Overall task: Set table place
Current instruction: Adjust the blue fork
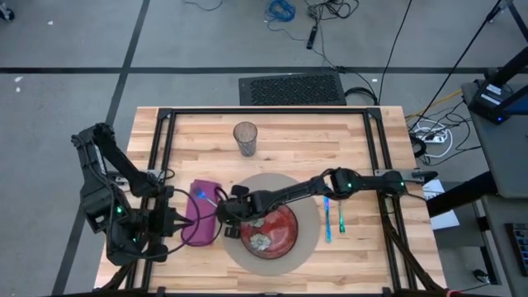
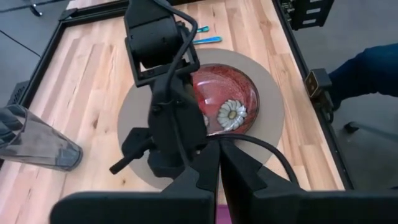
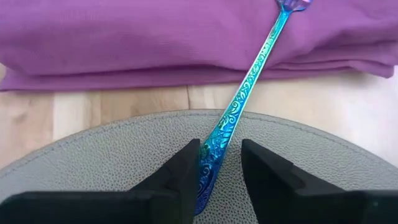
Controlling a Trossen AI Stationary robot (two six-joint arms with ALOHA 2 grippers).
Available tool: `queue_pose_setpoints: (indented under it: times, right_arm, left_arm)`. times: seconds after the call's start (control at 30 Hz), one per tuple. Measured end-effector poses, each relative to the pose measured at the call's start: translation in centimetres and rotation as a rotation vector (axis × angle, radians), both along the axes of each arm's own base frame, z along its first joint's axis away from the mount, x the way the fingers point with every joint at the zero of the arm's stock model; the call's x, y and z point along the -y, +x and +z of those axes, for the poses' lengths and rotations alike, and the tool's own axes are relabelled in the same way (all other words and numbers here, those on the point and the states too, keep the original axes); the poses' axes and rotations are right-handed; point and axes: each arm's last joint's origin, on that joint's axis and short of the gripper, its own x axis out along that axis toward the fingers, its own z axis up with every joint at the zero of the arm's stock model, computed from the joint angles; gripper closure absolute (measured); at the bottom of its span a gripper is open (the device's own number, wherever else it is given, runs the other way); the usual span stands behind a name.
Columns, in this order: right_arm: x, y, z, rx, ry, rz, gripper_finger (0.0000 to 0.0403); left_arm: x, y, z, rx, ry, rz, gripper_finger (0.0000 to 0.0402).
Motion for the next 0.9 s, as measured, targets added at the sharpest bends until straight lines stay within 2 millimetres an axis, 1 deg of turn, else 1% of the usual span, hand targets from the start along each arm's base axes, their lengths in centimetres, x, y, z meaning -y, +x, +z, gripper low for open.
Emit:
queue_pose_setpoints:
  times: [0.17,0.43,0.57,0.77,0.9]
  right_arm:
    - [-0.5,-0.3,-0.2,-0.015,-0.045,-0.011,0.0301]
    - [-1.3,-0.8,-0.4,-0.055,-0.061,0.014,0.0328]
    - [-1.6,-0.9,0.4,-0.034,-0.081,0.012,0.0334]
    - [-1.7,-0.9,1.7,0.003,-0.105,0.059,0.0332]
    - [-1.4,-0.5,1.9,0.038,-0.079,0.061,0.0310]
  left_arm:
    - [0.0,0.0,0.0,0.005,0.000,0.005,0.0402]
    - [0.1,-0.1,0.0,0.007,-0.016,0.012,0.0402]
    - [0.2,-0.2,0.0,0.007,-0.021,0.013,0.0402]
    - [0.1,-0.2,0.0,0.007,-0.021,0.014,0.0402]
    - [0.1,-0.2,0.0,0.008,-0.019,0.015,0.0402]
